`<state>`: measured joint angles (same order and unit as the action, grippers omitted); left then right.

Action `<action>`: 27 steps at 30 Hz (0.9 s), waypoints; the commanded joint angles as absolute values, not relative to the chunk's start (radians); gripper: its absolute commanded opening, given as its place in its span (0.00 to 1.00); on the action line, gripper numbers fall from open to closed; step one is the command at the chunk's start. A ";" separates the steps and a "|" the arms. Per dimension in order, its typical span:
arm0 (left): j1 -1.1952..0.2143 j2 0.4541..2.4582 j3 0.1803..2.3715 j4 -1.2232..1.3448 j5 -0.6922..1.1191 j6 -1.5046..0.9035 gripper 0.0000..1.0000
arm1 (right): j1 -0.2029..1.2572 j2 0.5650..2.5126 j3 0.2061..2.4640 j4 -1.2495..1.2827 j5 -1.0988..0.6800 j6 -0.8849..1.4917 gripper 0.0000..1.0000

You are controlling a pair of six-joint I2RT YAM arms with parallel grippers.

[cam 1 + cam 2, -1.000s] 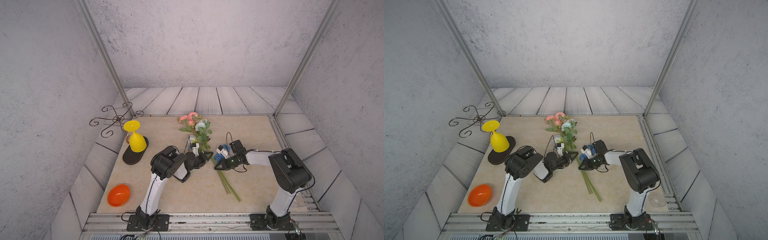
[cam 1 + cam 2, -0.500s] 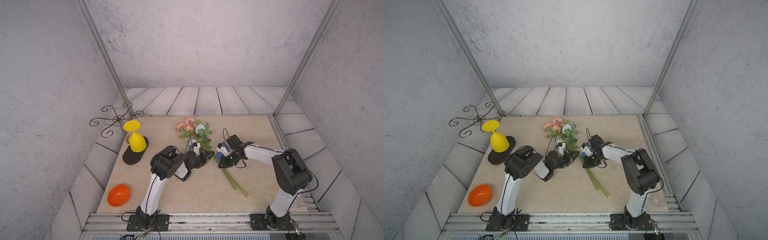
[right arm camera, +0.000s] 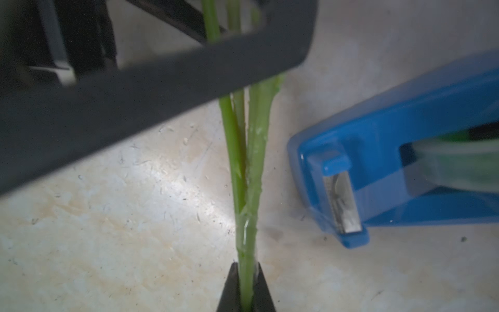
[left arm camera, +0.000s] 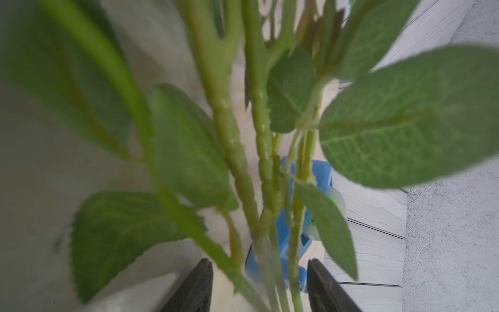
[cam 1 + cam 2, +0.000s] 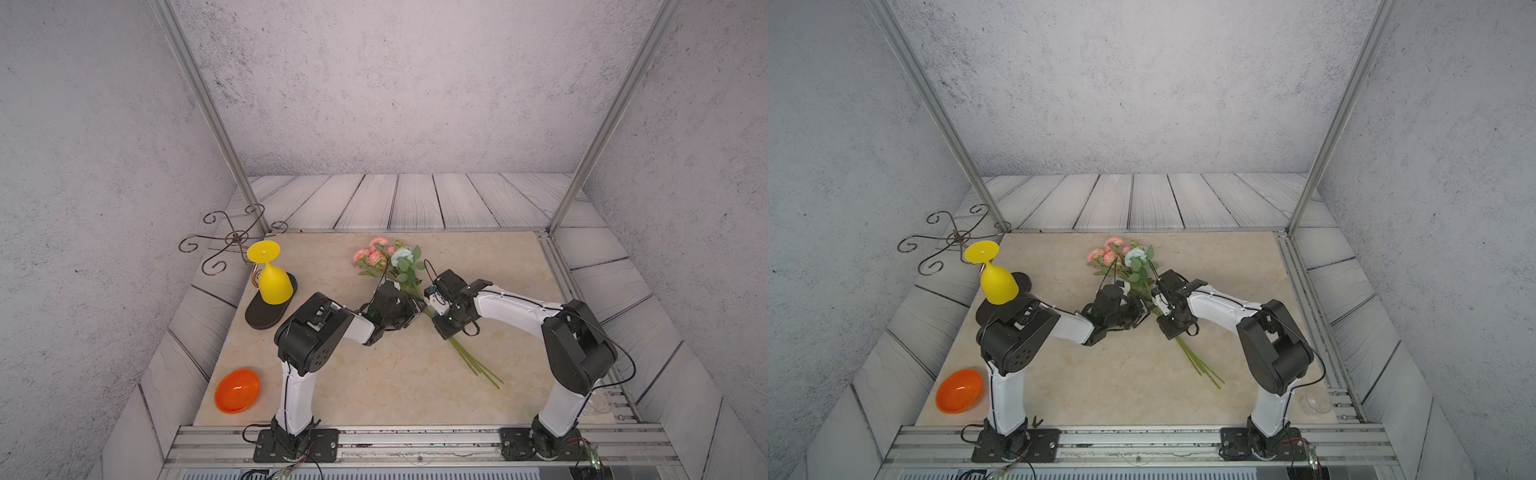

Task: Wrap bouquets with tape
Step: Wrap the tape around the bouquet.

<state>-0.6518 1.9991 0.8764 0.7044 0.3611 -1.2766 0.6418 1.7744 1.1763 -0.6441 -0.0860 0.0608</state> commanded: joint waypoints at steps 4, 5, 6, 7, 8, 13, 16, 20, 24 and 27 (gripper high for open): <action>-0.653 2.006 0.964 0.568 0.376 -1.352 0.54 | 0.681 1.724 1.120 -0.577 0.039 -0.026 0.00; -0.657 2.010 0.992 0.517 0.384 -1.348 0.50 | 0.682 1.723 1.114 -0.570 0.045 -0.032 0.00; -0.661 2.020 1.024 0.462 0.397 -1.345 0.46 | 0.683 1.721 1.105 -0.556 0.056 -0.042 0.00; -0.666 2.033 1.051 0.422 0.412 -1.347 0.43 | 0.684 1.715 1.095 -0.542 0.066 -0.049 0.00; -0.668 2.046 1.068 0.394 0.424 -1.349 0.40 | 0.687 1.707 1.089 -0.528 0.078 -0.056 0.00; -0.675 2.065 1.083 0.314 0.443 -1.368 0.24 | 0.692 1.672 1.066 -0.474 0.107 -0.075 0.00; -0.675 2.060 1.109 0.281 0.441 -1.340 0.09 | 0.694 1.646 1.044 -0.439 0.078 -0.083 0.00; -0.675 2.052 1.141 0.272 0.434 -1.319 0.00 | 0.697 1.602 1.006 -0.390 0.066 -0.060 0.04; -0.675 2.029 1.113 0.354 0.419 -1.304 0.00 | 0.645 1.615 1.007 -0.434 -0.068 0.023 0.32; -0.670 2.023 1.067 0.458 0.403 -1.305 0.00 | 0.551 1.602 0.986 -0.476 -0.278 0.095 0.41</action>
<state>-0.6651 2.0495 1.0996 0.3752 0.4282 -1.3403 0.6147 1.6535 0.9997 -0.4534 -0.0837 0.0280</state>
